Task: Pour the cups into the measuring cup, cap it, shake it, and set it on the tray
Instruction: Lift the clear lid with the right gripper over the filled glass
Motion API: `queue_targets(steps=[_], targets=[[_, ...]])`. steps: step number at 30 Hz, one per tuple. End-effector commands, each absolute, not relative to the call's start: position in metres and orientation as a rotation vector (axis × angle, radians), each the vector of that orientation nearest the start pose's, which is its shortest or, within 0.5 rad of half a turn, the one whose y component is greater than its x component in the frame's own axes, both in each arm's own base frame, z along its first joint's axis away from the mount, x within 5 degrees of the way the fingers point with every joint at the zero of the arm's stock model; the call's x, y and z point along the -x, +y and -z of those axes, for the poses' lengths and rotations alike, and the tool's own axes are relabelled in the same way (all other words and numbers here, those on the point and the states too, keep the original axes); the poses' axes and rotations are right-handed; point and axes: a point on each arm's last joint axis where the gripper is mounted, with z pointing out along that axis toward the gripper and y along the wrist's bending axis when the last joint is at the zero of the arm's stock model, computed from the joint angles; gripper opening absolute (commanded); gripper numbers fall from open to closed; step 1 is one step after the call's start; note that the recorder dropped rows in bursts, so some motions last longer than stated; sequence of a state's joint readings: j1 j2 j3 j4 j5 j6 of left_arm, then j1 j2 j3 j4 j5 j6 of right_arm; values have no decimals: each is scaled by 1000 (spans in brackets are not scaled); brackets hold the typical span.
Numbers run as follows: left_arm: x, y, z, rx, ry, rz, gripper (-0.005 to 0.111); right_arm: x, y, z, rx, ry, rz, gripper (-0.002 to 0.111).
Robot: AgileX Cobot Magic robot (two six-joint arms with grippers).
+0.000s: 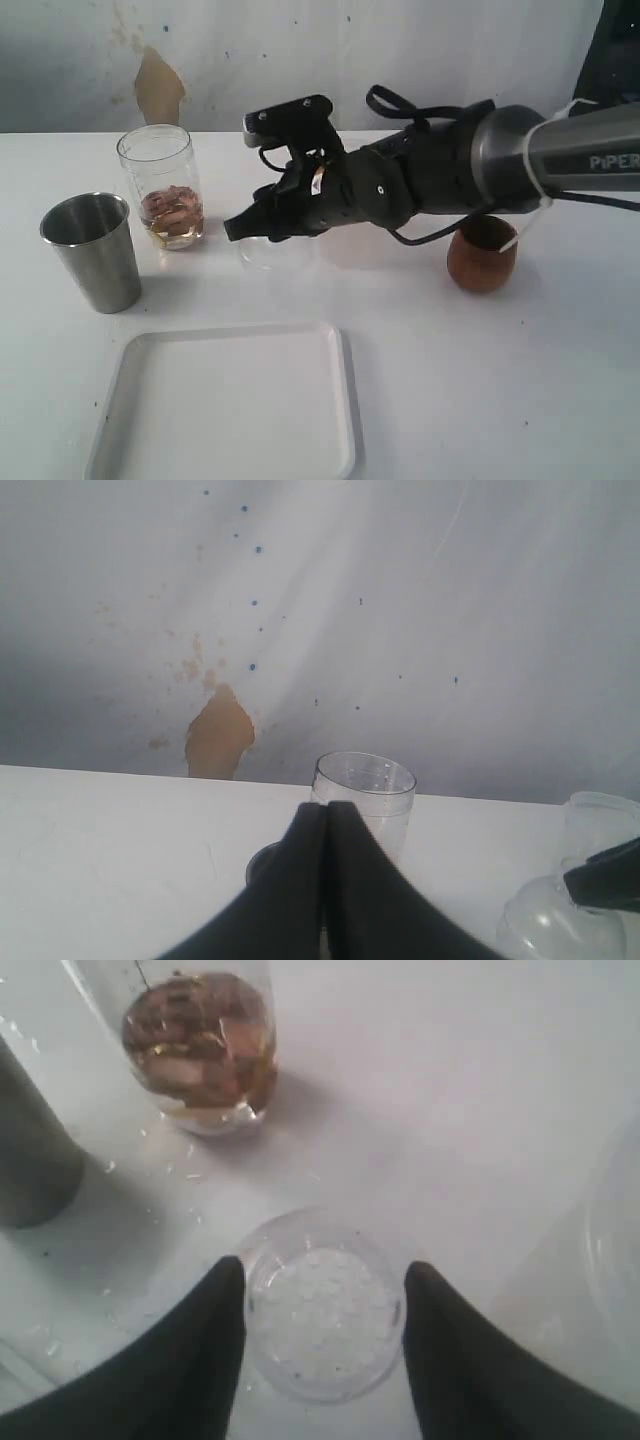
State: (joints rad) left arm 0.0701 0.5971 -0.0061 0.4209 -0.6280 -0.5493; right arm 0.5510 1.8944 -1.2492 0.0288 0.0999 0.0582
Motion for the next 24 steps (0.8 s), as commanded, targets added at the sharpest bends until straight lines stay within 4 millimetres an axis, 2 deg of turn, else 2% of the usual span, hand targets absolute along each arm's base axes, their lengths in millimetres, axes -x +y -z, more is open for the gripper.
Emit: queue_targets(steps=[1, 5, 10, 13, 18, 21, 24], targets=[[-107, -14, -217, 16, 1503, 289, 0, -358, 230, -245, 552, 2112, -366, 0], [-107, -14, -217, 16, 1503, 289, 0, -364, 238, -279, 578, 2091, -366, 0], [-107, -14, -217, 16, 1503, 289, 0, -373, 244, -330, 580, 2008, -378, 0], [-107, -14, -217, 16, 1503, 289, 0, -381, 252, -353, 601, 1981, -374, 0], [-107, -14, -217, 16, 1503, 289, 0, -398, 276, -364, 682, 1978, -355, 0], [-107, -14, -217, 9, 1504, 287, 0, -412, 289, -361, 695, 1978, -356, 0], [-107, -14, -217, 7, 1504, 287, 0, -423, 303, -350, 708, 1981, -360, 0]])
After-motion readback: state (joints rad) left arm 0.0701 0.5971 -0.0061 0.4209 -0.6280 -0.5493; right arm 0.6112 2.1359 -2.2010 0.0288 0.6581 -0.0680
